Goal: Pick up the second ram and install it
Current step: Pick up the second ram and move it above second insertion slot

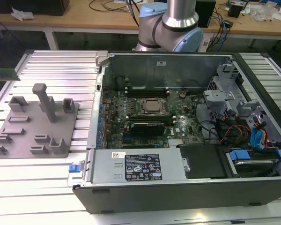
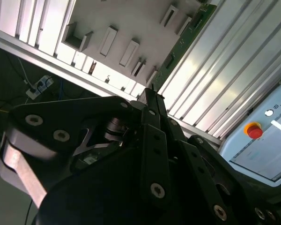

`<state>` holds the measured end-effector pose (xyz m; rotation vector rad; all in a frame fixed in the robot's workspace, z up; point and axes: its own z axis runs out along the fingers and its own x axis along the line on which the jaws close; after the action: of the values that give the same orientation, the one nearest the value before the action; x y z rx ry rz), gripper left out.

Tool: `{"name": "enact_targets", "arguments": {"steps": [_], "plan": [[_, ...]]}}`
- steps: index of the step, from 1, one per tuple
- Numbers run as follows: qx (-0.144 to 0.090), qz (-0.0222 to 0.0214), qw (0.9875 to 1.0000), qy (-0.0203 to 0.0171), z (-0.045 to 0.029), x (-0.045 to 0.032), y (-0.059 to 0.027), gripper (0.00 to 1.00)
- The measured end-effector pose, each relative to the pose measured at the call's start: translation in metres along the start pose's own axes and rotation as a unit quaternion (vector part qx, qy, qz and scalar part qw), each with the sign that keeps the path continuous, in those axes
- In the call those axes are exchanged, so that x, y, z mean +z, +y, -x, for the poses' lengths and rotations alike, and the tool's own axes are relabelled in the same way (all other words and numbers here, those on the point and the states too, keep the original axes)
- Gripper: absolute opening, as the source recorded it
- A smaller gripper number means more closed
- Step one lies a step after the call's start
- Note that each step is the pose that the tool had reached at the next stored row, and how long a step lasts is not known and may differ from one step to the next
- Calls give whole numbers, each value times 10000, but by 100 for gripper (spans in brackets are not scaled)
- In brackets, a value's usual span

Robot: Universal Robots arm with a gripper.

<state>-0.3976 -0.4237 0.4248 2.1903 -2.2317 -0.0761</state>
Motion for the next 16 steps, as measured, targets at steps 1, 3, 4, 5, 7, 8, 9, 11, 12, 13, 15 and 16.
{"name": "enact_targets", "arguments": {"steps": [1, 3, 4, 5, 7, 8, 9, 11, 12, 13, 15, 16], "plan": [[0, 0, 10000, 0, 1, -2, -41, 9], [0, 0, 10000, 0, 2, -4, -85, 9], [0, 0, 10000, 0, 2, -5, -115, 9], [0, 0, 10000, 0, 2, -6, -135, 9], [0, 0, 10000, 0, 4, -10, -215, 9], [0, 0, 10000, 0, 5, -11, -254, 9], [0, 0, 10000, 0, 6, -13, -296, 9], [0, 0, 10000, 0, 6, -15, -336, 9], [0, 0, 10000, 0, 7, -16, -359, 9], [0, 0, 10000, 0, 7, -17, -382, 9], [0, 0, 10000, 0, 9, -20, -456, 9], [-1, 0, 10000, 0, 9, -21, -486, 9]]}}
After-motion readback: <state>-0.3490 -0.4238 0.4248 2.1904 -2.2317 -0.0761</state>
